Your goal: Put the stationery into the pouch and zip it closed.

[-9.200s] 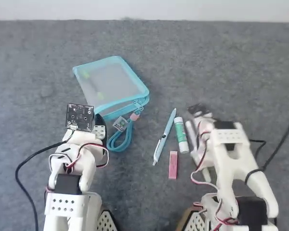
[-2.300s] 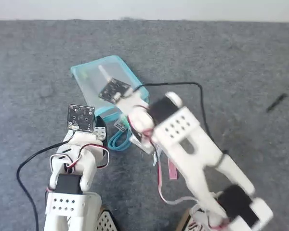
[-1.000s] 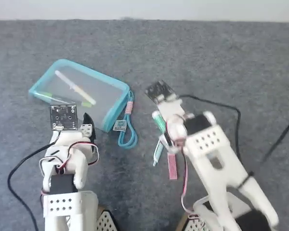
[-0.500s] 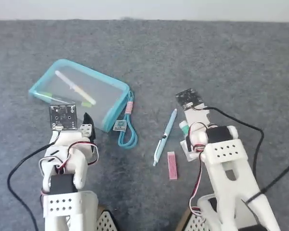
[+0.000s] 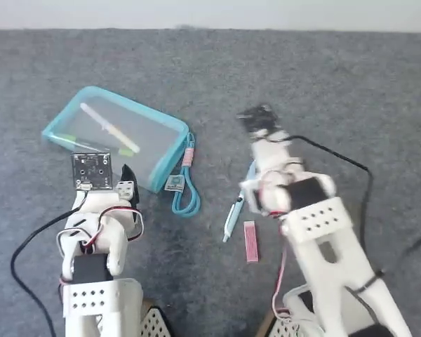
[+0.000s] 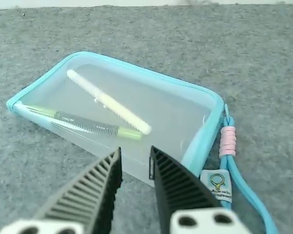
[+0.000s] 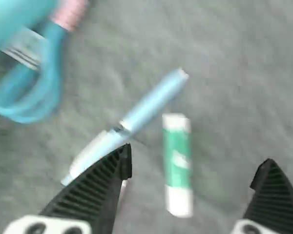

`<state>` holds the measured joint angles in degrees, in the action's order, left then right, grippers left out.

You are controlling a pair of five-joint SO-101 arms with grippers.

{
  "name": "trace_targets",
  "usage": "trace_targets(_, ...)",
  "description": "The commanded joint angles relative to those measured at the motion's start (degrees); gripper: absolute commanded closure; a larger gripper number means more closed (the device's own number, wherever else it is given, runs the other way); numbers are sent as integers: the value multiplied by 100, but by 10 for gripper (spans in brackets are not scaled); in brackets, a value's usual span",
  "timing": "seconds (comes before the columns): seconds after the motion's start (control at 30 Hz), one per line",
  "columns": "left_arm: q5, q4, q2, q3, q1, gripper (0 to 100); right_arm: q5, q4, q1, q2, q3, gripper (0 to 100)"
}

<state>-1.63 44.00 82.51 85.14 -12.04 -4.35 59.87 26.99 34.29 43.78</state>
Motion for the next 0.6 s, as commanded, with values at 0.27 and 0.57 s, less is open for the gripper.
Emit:
trace_targets(0.27, -44, -211, 114, -163, -9, 907, 1415, -541, 1174, -2246, -1758, 623)
trace_targets(0.57, -35, -211, 114, -163, -9, 907, 2497, -1473, 1182, -3371, -2312, 623)
